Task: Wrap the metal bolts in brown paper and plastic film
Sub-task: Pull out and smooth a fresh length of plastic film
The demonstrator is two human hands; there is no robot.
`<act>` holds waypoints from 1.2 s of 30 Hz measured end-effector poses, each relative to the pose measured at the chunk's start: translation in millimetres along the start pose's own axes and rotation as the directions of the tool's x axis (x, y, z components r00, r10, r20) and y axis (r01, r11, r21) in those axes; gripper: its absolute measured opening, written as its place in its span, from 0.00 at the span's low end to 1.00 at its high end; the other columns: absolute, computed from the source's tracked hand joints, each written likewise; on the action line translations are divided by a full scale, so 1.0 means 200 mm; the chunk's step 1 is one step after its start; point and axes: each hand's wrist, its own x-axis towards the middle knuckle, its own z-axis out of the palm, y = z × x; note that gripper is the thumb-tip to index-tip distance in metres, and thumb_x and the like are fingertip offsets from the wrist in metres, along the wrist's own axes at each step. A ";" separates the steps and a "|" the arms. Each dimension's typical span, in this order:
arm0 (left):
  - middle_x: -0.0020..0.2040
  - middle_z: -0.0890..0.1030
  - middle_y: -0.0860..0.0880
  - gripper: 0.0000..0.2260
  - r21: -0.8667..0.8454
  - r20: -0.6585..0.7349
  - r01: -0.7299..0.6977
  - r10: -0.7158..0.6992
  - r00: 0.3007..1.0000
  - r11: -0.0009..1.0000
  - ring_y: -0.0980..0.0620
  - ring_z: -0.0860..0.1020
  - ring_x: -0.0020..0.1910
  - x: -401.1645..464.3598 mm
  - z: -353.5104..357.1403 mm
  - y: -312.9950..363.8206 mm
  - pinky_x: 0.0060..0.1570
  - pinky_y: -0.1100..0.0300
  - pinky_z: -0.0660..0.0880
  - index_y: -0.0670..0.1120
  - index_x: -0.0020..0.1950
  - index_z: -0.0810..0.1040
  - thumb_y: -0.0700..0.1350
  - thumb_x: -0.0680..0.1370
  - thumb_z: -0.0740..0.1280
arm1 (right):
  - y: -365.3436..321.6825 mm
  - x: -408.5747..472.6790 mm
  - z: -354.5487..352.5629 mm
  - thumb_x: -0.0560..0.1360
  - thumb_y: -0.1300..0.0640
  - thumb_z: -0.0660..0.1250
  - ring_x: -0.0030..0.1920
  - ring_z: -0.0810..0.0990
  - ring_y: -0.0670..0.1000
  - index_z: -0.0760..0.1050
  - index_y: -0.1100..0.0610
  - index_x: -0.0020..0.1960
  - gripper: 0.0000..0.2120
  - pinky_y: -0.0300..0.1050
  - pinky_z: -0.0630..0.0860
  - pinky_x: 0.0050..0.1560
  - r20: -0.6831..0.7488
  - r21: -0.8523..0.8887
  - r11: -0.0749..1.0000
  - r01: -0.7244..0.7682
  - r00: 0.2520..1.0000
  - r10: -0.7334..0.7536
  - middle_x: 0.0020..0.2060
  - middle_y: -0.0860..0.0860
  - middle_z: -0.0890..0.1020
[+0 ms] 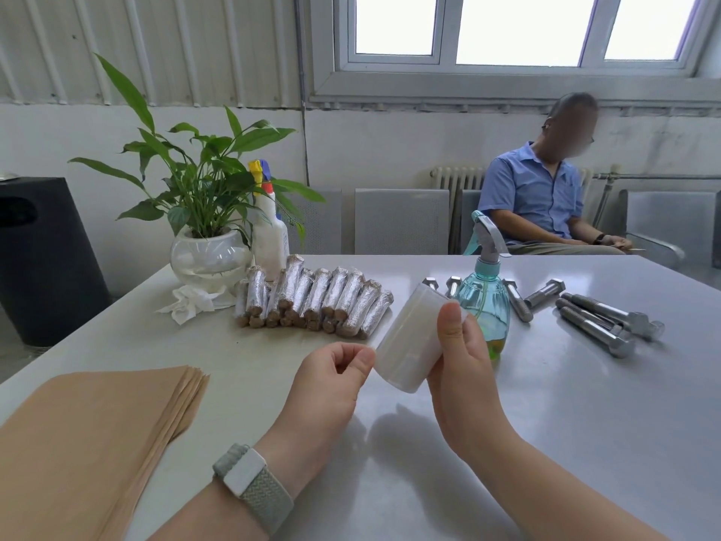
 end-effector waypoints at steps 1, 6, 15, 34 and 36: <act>0.32 0.75 0.57 0.06 0.017 -0.014 -0.018 0.018 1.000 1.000 0.62 0.69 0.26 0.01 0.00 0.00 0.32 0.64 0.67 0.47 0.46 0.80 0.47 0.80 0.67 | 0.00 0.00 0.00 0.66 0.29 0.66 0.44 0.78 0.45 0.75 0.52 0.52 0.28 0.53 0.76 0.51 -0.009 0.014 1.000 -0.006 1.000 0.006 0.39 0.44 0.79; 0.37 0.82 0.48 0.05 -0.021 -0.105 -0.122 0.119 0.987 0.992 0.56 0.75 0.32 0.03 -0.05 0.01 0.31 0.58 0.69 0.47 0.46 0.78 0.44 0.80 0.66 | -0.01 0.01 -0.02 0.67 0.35 0.64 0.44 0.80 0.45 0.73 0.57 0.55 0.29 0.54 0.79 0.53 -0.036 0.057 0.996 -0.067 0.997 0.069 0.38 0.45 0.80; 0.50 0.80 0.63 0.06 0.313 0.071 -0.318 0.312 0.947 0.895 0.62 0.78 0.46 0.00 -0.05 -0.02 0.44 0.72 0.72 0.53 0.51 0.86 0.49 0.76 0.72 | -0.03 0.00 -0.01 0.66 0.33 0.64 0.49 0.79 0.52 0.73 0.57 0.54 0.30 0.65 0.75 0.60 -0.046 -0.017 0.999 -0.050 0.998 0.049 0.45 0.52 0.79; 0.55 0.80 0.63 0.14 0.016 -0.002 -0.359 0.359 0.933 0.933 0.63 0.80 0.52 -0.01 -0.05 0.04 0.46 0.68 0.76 0.54 0.53 0.84 0.55 0.70 0.70 | -0.01 -0.04 0.00 0.75 0.46 0.63 0.47 0.82 0.42 0.74 0.54 0.61 0.18 0.37 0.78 0.45 0.253 -0.213 0.975 0.057 0.968 -0.002 0.46 0.41 0.84; 0.54 0.81 0.63 0.11 0.012 -0.022 -0.368 0.368 0.930 0.930 0.63 0.80 0.53 -0.02 -0.03 0.04 0.45 0.70 0.74 0.55 0.51 0.85 0.54 0.70 0.71 | 0.00 -0.04 0.00 0.74 0.45 0.62 0.46 0.82 0.40 0.74 0.53 0.60 0.19 0.35 0.77 0.44 0.249 -0.218 0.974 0.055 0.968 0.001 0.45 0.40 0.83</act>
